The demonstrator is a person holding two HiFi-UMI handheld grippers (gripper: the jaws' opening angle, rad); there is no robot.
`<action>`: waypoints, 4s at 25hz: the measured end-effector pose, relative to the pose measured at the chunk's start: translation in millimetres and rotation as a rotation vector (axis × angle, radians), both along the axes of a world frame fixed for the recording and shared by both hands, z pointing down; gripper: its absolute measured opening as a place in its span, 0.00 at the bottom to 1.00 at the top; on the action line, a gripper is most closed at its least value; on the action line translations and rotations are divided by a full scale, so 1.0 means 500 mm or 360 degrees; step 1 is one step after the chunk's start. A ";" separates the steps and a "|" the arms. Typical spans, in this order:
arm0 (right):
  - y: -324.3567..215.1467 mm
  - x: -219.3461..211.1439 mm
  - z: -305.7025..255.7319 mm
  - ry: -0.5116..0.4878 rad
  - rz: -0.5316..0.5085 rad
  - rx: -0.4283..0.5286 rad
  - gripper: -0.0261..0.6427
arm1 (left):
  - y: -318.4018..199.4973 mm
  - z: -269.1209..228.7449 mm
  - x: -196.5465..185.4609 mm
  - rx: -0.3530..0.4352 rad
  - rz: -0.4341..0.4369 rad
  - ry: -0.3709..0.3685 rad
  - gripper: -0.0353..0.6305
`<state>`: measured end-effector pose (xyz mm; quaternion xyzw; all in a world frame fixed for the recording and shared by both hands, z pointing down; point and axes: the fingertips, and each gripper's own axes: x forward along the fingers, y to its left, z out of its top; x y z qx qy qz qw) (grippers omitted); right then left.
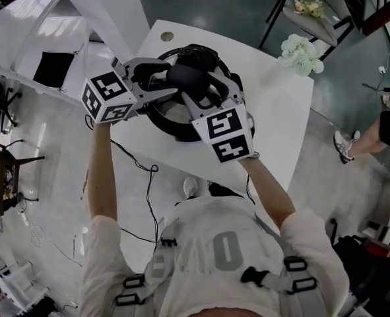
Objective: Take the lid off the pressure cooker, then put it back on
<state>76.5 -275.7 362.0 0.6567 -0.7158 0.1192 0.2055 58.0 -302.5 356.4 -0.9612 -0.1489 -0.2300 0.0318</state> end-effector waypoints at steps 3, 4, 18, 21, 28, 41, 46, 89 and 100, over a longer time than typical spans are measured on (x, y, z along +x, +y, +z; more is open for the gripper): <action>0.000 0.000 0.002 0.0000 -0.0021 0.0006 0.43 | 0.002 0.005 0.001 -0.0070 -0.0007 0.0039 0.44; 0.000 -0.001 0.002 0.0000 -0.0027 0.0010 0.43 | 0.004 0.006 0.002 -0.0094 -0.0003 0.0053 0.44; 0.002 0.002 -0.008 -0.0027 -0.0185 0.0093 0.43 | 0.007 -0.008 0.000 0.0003 -0.0002 0.0072 0.42; 0.009 0.004 -0.021 -0.0054 -0.0175 0.0123 0.43 | 0.015 -0.024 0.002 0.0058 0.0011 0.0076 0.42; 0.027 0.001 -0.080 0.0056 -0.0208 0.0208 0.43 | 0.033 -0.082 -0.002 0.0122 0.0008 0.0128 0.42; 0.194 -0.002 -0.138 0.0146 -0.0096 0.0303 0.43 | 0.199 -0.141 -0.001 0.0205 0.0144 0.0230 0.42; 0.196 -0.013 -0.149 0.0153 -0.0057 0.0302 0.43 | 0.199 -0.151 -0.010 0.0181 0.0203 0.0262 0.42; 0.608 0.225 0.276 -0.0044 -0.0281 -0.0002 0.43 | 0.618 0.282 0.223 -0.0028 -0.0112 -0.0118 0.42; 0.610 0.224 0.379 0.0034 -0.0296 -0.0106 0.43 | 0.622 0.380 0.223 0.0015 -0.0105 -0.0170 0.42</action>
